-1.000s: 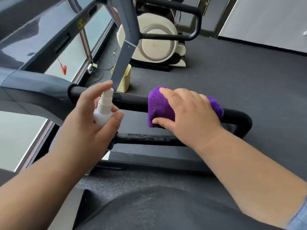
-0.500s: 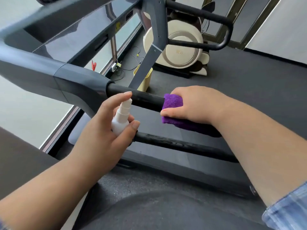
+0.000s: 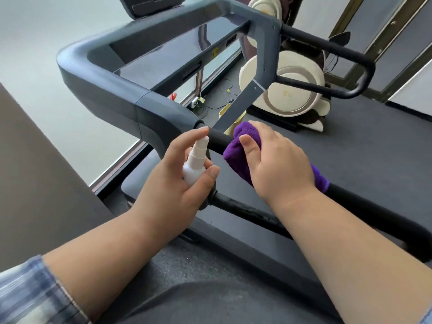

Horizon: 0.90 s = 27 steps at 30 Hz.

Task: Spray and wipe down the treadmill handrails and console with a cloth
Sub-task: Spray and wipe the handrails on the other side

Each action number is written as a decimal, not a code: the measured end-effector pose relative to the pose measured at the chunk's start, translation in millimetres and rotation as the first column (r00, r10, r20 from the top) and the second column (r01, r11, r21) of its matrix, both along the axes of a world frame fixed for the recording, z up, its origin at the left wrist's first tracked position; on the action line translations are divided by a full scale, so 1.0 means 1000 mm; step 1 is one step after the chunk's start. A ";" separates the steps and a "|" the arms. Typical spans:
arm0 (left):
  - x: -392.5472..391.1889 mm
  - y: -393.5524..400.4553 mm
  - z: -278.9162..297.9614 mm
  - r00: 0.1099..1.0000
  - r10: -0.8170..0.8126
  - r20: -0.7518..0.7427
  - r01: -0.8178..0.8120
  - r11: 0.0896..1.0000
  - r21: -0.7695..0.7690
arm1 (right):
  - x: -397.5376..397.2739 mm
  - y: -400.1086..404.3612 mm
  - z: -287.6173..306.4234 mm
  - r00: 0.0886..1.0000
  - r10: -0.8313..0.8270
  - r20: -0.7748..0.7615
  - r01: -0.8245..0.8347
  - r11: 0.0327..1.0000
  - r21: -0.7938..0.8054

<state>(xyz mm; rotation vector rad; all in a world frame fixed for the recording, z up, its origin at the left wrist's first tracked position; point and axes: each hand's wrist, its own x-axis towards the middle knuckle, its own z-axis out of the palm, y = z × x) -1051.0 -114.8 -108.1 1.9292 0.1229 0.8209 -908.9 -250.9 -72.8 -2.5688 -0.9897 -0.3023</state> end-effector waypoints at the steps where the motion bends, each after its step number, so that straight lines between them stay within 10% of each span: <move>1: -0.001 0.000 -0.001 1.000 0.001 -0.006 -0.001 1.000 -0.002 | 0.001 0.009 0.001 1.000 -0.017 -0.010 0.016 0.998 -0.057; 7: -0.010 0.006 0.001 1.000 0.028 -0.011 -0.028 0.999 -0.035 | -0.005 0.062 0.005 0.998 0.061 0.034 -0.045 0.934 -0.354; 27: -0.009 0.036 -0.007 0.993 0.107 -0.054 -0.108 0.994 -0.010 | -0.006 0.075 0.003 0.983 0.110 0.146 -0.030 0.885 -0.465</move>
